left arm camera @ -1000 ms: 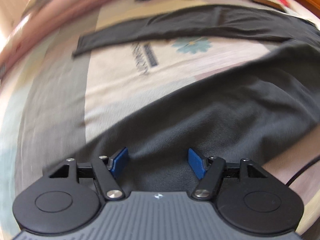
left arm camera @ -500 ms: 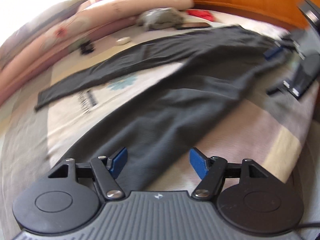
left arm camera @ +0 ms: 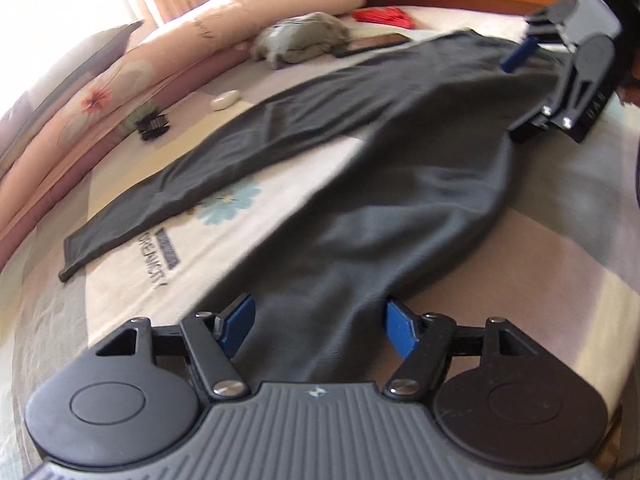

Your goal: Fold clothes

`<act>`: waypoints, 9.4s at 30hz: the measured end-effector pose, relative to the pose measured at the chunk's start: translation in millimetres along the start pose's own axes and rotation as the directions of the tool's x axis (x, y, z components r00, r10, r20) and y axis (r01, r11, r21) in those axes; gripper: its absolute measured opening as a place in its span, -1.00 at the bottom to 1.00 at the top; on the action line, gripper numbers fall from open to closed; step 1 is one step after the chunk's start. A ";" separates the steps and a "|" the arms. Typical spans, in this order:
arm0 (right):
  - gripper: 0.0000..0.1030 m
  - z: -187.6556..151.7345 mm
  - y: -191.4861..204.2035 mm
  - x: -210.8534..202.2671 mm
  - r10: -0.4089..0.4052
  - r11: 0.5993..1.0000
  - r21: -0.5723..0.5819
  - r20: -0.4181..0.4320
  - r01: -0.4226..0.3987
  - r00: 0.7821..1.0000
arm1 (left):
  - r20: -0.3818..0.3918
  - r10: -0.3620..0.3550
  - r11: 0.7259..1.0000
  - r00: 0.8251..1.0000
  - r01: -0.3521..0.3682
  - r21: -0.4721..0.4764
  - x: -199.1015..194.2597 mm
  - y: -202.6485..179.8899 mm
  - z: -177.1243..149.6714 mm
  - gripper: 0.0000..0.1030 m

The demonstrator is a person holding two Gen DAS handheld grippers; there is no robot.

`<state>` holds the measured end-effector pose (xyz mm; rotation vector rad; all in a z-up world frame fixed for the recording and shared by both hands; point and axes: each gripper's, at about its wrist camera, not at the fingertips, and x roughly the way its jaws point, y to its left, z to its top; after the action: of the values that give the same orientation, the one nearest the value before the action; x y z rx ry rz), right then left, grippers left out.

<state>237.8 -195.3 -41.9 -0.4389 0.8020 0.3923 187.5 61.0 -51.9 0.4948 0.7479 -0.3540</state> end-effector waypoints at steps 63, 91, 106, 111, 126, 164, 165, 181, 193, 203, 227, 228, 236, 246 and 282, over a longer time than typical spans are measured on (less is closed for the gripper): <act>1.00 -10.0 84.9 -14.6 -0.127 0.910 -0.353 0.265 0.218 0.956 | 0.212 0.055 0.939 0.976 -0.122 0.321 9.2 -55.6 46.8 0.42; 0.95 -34.2 89.7 11.2 -0.224 0.856 -0.410 0.255 0.315 0.941 | 0.199 -0.060 0.845 0.978 -0.057 0.532 23.1 -107.4 35.8 -0.55; 0.93 -62.5 53.4 5.6 -0.325 0.770 -0.512 0.196 0.379 0.925 | 0.178 -0.090 0.872 0.980 -0.009 0.489 27.7 -101.7 27.7 -0.55; 0.38 -70.4 60.3 4.0 -0.230 0.679 -0.677 0.170 0.283 0.958 | 0.172 -0.100 0.879 0.980 0.006 0.477 30.0 -101.2 27.8 -0.60; -0.84 -65.5 64.9 -12.4 -0.087 0.728 -0.682 0.009 0.070 0.996 | 0.143 -0.189 0.900 0.972 0.113 0.421 6.1 -93.7 31.9 -0.98; 1.00 -195.7 -124.5 -68.3 0.176 0.387 0.876 0.235 -0.287 0.956 | 0.060 -0.355 0.919 0.933 0.336 0.208 -30.2 -98.1 15.6 -0.79; 1.00 -198.2 -123.0 -69.8 0.155 0.371 0.883 0.246 -0.287 0.957 | 0.058 -0.352 0.919 0.934 0.334 0.208 -29.4 -98.7 15.2 -0.79; 1.00 -184.2 -105.5 -67.1 0.079 0.460 0.865 0.183 -0.199 0.980 | 0.063 -0.358 0.921 0.932 0.341 0.191 -25.7 -102.2 16.3 -0.67; 1.00 -186.8 -107.5 -68.9 0.078 0.439 0.872 0.200 -0.214 0.977 | 0.079 -0.368 0.920 0.927 0.350 0.179 -25.1 -104.3 16.8 -0.52; 1.00 -197.2 -114.6 -69.3 0.082 0.307 0.911 0.262 -0.274 0.962 | 0.098 -0.348 0.930 0.932 0.330 0.161 -26.9 -97.5 18.2 -0.35; 0.64 -200.8 -142.7 -31.8 0.100 0.105 0.870 0.473 -0.482 0.876 | 0.092 -0.341 0.935 0.936 0.327 0.141 -18.9 -96.5 23.1 -0.34; 0.47 -202.8 -142.5 -31.9 0.088 0.112 0.880 0.453 -0.461 0.887 | 0.097 -0.338 0.937 0.936 0.324 0.133 -19.5 -95.3 22.8 -0.34; -1.00 -226.9 -139.9 -19.8 0.050 0.112 0.920 0.372 -0.375 0.927 | 0.107 -0.330 0.942 0.938 0.335 -0.034 -27.6 -73.2 8.7 -0.34; -1.00 -229.6 -138.7 -16.1 0.034 0.124 0.907 0.401 -0.402 0.915 | 0.204 -0.292 0.484 0.934 0.329 -0.811 -49.8 18.1 -102.3 -0.34; -0.95 -218.3 -149.3 -36.5 0.085 0.167 0.907 0.377 -0.387 0.922 | 0.089 0.290 0.060 0.953 0.075 -0.995 -118.5 132.5 -195.4 -1.00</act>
<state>158.0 -439.4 -115.1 1.0130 0.7158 0.1365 60.4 292.6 -49.9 -0.9022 0.4981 0.3320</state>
